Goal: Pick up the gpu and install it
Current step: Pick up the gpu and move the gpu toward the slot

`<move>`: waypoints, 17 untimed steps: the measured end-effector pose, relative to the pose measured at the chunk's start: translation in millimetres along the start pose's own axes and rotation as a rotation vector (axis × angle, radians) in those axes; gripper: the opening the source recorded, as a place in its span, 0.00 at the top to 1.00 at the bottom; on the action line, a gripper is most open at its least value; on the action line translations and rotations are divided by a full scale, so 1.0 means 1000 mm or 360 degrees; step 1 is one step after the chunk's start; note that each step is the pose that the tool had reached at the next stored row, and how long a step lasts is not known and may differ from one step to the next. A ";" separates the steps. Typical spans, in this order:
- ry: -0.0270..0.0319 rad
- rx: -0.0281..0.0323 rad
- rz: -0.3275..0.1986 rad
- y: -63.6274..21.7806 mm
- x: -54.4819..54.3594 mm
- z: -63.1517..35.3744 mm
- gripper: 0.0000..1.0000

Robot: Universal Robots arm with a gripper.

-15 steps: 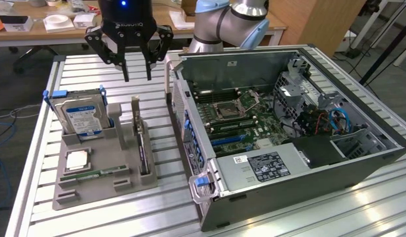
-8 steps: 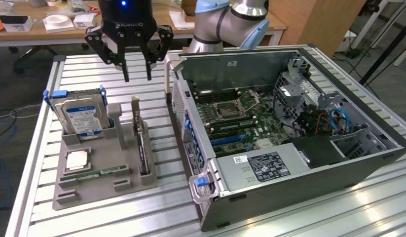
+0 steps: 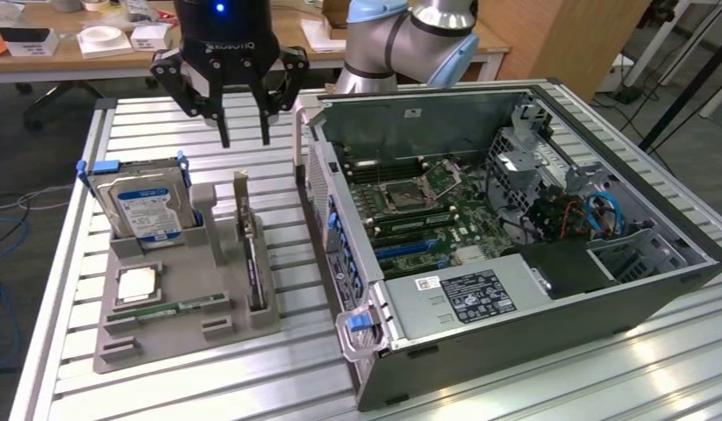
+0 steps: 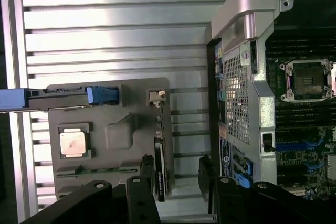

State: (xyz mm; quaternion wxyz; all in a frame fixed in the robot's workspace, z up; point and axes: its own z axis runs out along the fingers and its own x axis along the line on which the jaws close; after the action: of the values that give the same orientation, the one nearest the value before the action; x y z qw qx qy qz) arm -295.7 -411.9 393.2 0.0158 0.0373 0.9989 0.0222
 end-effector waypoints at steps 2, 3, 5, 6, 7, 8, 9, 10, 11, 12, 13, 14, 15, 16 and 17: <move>-0.00001 -0.00001 0.0000 -0.0019 0.000 0.0000 0.53; 0.00000 0.00000 0.0000 -0.0027 0.000 -0.0001 0.53; 0.00000 -0.00001 0.0000 -0.0043 0.000 -0.0001 0.53; -0.00001 0.00000 0.0000 -0.0051 0.000 -0.0002 0.53; 0.00000 0.00000 0.0000 -0.0058 0.000 -0.0002 0.53; -0.00001 0.00000 0.0000 -0.0064 0.000 -0.0002 0.53; -0.00001 -0.00001 0.0000 -0.0067 0.000 -0.0001 0.53; -0.00004 -0.00003 0.0000 -0.0069 0.000 0.0000 0.53; -0.00003 -0.00002 0.0000 -0.0071 0.000 0.0001 0.53; -0.00005 -0.00002 0.0000 -0.0073 0.000 0.0002 0.53; -0.00004 -0.00001 0.0000 -0.0075 0.000 0.0004 0.53; -0.00005 -0.00001 0.0000 -0.0076 0.000 0.0005 0.53; -0.00006 0.00001 0.0000 -0.0077 0.000 0.0007 0.53; -0.00008 0.00000 0.0000 -0.0079 0.000 0.0009 0.53; -0.00011 0.00000 0.0000 -0.0080 0.000 0.0011 0.53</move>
State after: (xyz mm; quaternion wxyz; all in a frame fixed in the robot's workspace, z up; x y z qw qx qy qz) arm -296.5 -419.8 391.7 0.0161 0.0373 0.9989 0.0222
